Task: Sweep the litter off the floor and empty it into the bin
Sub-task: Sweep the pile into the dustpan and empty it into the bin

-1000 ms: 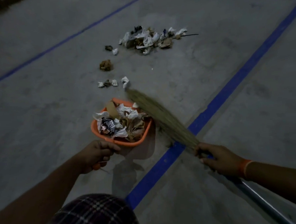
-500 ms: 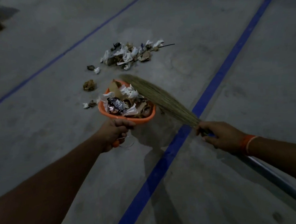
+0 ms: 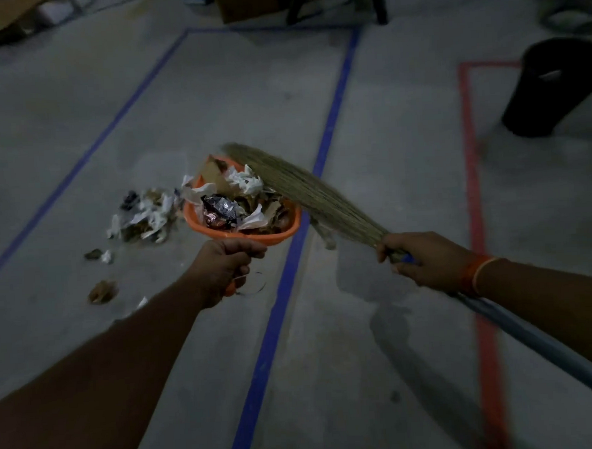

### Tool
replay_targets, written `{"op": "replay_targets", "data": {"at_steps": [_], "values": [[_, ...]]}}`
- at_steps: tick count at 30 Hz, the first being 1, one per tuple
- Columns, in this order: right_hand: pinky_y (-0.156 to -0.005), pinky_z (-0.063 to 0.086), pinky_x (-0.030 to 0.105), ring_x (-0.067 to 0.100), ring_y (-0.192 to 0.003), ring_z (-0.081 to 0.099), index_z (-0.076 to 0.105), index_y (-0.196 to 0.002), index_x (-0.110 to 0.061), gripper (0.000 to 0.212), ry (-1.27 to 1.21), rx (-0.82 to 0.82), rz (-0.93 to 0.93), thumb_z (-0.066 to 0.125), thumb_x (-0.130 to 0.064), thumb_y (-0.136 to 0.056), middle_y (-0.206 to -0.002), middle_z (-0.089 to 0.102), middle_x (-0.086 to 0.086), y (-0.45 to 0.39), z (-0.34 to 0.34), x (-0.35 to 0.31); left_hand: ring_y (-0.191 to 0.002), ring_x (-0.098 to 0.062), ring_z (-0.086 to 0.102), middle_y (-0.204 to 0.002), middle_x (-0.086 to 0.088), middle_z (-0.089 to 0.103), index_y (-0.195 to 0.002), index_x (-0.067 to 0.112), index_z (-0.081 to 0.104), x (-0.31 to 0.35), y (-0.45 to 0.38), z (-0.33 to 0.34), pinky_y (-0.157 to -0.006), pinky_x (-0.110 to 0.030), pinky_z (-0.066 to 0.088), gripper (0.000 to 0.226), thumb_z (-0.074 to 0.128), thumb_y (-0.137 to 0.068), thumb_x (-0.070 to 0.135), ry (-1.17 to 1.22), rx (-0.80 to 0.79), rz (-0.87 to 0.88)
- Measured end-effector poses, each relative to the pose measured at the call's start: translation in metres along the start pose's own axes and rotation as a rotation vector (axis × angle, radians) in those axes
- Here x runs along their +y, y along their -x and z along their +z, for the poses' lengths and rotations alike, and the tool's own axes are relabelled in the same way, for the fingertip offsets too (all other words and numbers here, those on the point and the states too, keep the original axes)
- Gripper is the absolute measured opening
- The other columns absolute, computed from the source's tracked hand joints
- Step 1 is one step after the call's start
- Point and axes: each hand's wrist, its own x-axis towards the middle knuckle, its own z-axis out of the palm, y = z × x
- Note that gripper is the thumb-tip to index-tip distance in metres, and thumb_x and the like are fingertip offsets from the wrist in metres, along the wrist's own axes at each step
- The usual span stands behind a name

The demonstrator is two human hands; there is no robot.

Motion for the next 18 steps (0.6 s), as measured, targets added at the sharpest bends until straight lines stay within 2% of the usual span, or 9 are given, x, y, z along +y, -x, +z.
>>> {"op": "replay_targets", "data": {"at_steps": [3, 5, 6, 8, 10, 13, 14, 18], "values": [[-0.060, 0.033, 0.006, -0.017, -0.071, 0.053, 0.057, -0.106, -0.032, 0.018, -0.003, 0.048, 0.037, 0.060, -0.019, -0.094, -0.088, 0.052, -0.025, 0.032, -0.077, 0.021, -0.043, -0.007, 0.046, -0.069, 0.000, 0.070, -0.099, 0.000, 0.071, 0.074, -0.005, 0.051, -0.036, -0.018, 0.031, 0.030, 0.044, -0.094, -0.012, -0.005, -0.050, 0.033], [-0.071, 0.039, 0.017, -0.005, -0.079, 0.055, 0.057, -0.105, -0.034, 0.020, 0.002, 0.089, 0.063, 0.061, -0.020, -0.092, -0.093, 0.056, -0.019, 0.052, -0.125, 0.043, -0.048, -0.011, 0.046, -0.084, -0.010, 0.070, -0.095, 0.003, 0.073, 0.119, -0.016, 0.088, -0.039, -0.019, 0.032, 0.032, 0.045, -0.092, -0.012, -0.013, -0.072, 0.064], [-0.075, 0.039, 0.022, 0.000, -0.083, 0.054, 0.057, -0.105, -0.034, 0.020, 0.009, 0.115, 0.081, 0.061, -0.020, -0.092, -0.097, 0.057, -0.016, 0.062, -0.148, 0.056, -0.050, -0.014, 0.044, -0.087, -0.013, 0.069, -0.093, 0.004, 0.075, 0.141, -0.021, 0.109, -0.040, -0.019, 0.031, 0.033, 0.046, -0.091, -0.012, -0.021, -0.080, 0.075], [-0.075, 0.039, 0.025, 0.004, -0.082, 0.054, 0.057, -0.104, -0.034, 0.021, 0.020, 0.160, 0.127, 0.062, -0.019, -0.091, -0.096, 0.057, -0.015, 0.080, -0.194, 0.087, -0.050, -0.016, 0.043, -0.086, -0.016, 0.065, -0.091, 0.004, 0.075, 0.185, -0.035, 0.157, -0.040, -0.019, 0.030, 0.033, 0.046, -0.091, -0.012, -0.028, -0.106, 0.101], [-0.071, 0.041, 0.023, 0.003, -0.077, 0.055, 0.057, -0.103, -0.035, 0.021, 0.036, 0.185, 0.164, 0.062, -0.019, -0.091, -0.094, 0.058, -0.016, 0.091, -0.226, 0.109, -0.046, -0.010, 0.046, -0.088, -0.013, 0.068, -0.094, 0.000, 0.072, 0.217, -0.048, 0.196, -0.038, -0.018, 0.033, 0.031, 0.044, -0.092, -0.014, 0.002, -0.131, 0.134], [-0.059, 0.033, 0.007, -0.009, -0.064, 0.051, 0.057, -0.103, -0.034, 0.020, 0.049, 0.231, 0.230, 0.062, -0.018, -0.092, -0.087, 0.052, -0.024, 0.101, -0.281, 0.156, -0.045, -0.007, 0.047, -0.090, -0.011, 0.070, -0.094, 0.000, 0.070, 0.269, -0.086, 0.265, -0.040, -0.018, 0.033, 0.032, 0.042, -0.092, -0.016, 0.024, -0.211, 0.153], [-0.057, 0.033, 0.007, -0.014, -0.063, 0.050, 0.057, -0.103, -0.033, 0.019, 0.041, 0.238, 0.253, 0.061, -0.017, -0.093, -0.085, 0.049, -0.027, 0.102, -0.298, 0.174, -0.045, -0.008, 0.047, -0.089, -0.010, 0.070, -0.094, 0.000, 0.070, 0.284, -0.102, 0.287, -0.040, -0.018, 0.032, 0.033, 0.042, -0.092, -0.016, 0.025, -0.232, 0.157], [-0.057, 0.035, 0.004, -0.027, -0.068, 0.046, 0.057, -0.106, -0.029, 0.018, 0.020, 0.257, 0.314, 0.060, -0.015, -0.095, -0.088, 0.046, -0.028, 0.097, -0.362, 0.251, -0.042, -0.008, 0.045, -0.065, 0.000, 0.068, -0.095, 0.000, 0.070, 0.341, -0.170, 0.370, -0.039, -0.019, 0.030, 0.034, 0.040, -0.092, -0.015, -0.015, -0.320, 0.154]]}}
